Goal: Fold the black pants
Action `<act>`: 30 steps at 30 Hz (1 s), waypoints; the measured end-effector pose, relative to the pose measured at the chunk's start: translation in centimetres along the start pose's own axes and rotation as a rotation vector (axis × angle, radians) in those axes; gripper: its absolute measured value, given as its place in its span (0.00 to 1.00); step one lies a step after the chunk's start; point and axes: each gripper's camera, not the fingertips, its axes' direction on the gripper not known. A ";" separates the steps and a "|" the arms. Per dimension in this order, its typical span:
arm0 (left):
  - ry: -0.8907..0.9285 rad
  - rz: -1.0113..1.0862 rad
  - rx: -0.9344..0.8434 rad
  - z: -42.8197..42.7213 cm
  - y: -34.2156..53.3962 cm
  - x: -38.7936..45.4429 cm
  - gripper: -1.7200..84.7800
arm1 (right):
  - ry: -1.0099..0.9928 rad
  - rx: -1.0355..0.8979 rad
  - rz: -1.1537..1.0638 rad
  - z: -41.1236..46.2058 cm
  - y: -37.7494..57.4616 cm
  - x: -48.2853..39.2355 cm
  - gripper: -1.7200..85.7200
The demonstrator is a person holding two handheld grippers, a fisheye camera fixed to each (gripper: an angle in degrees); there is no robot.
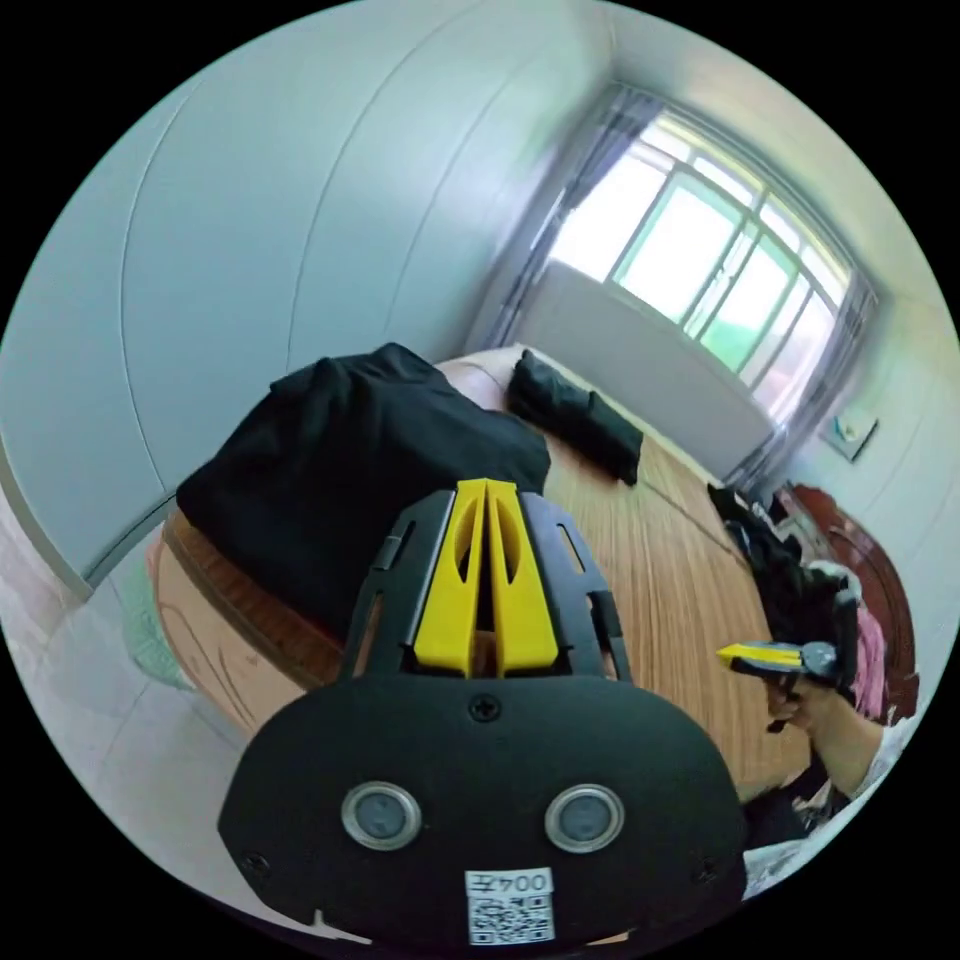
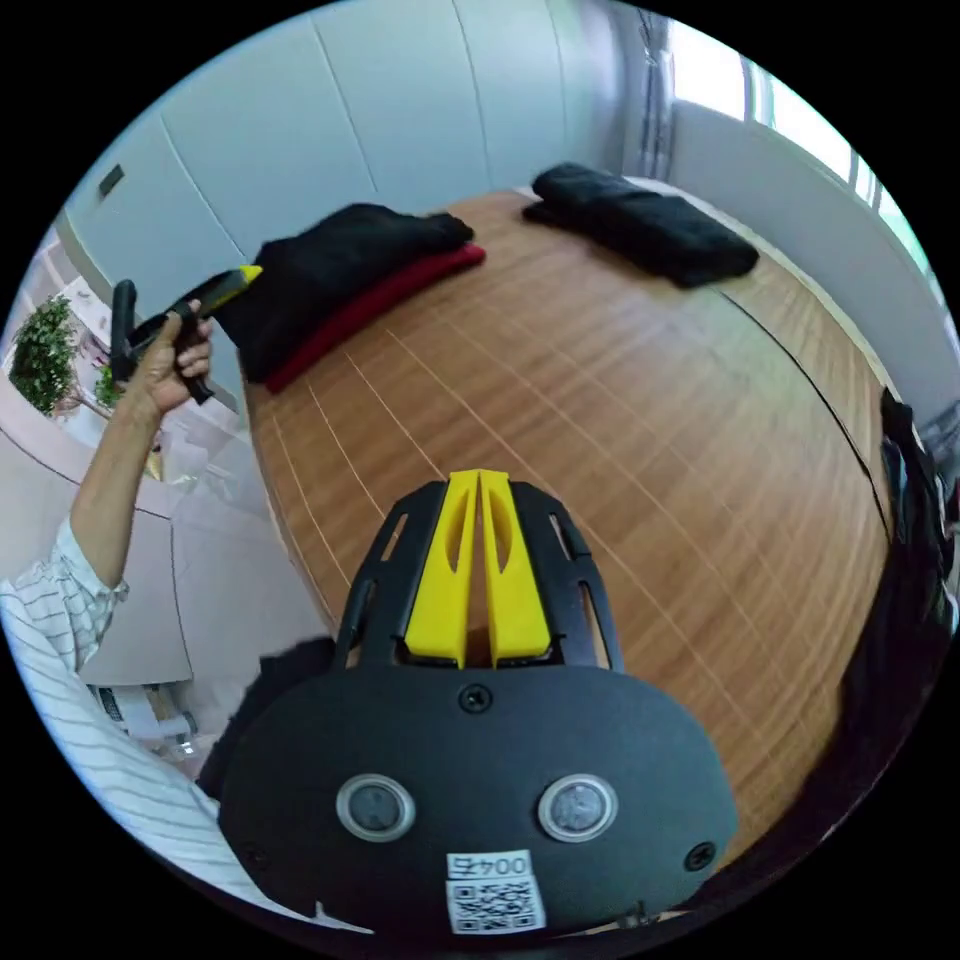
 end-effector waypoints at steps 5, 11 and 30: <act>0.023 0.244 -0.178 3.0 9.9 11.4 0.03 | 0.256 -0.195 0.392 -6.1 21.1 9.9 0.01; 0.137 0.351 -0.325 9.9 16.3 22.1 0.03 | 0.595 -0.350 0.397 -6.6 31.6 12.0 0.01; -0.022 0.537 -0.575 26.0 25.6 31.3 0.02 | 0.536 -0.114 0.433 -12.4 46.1 14.9 0.01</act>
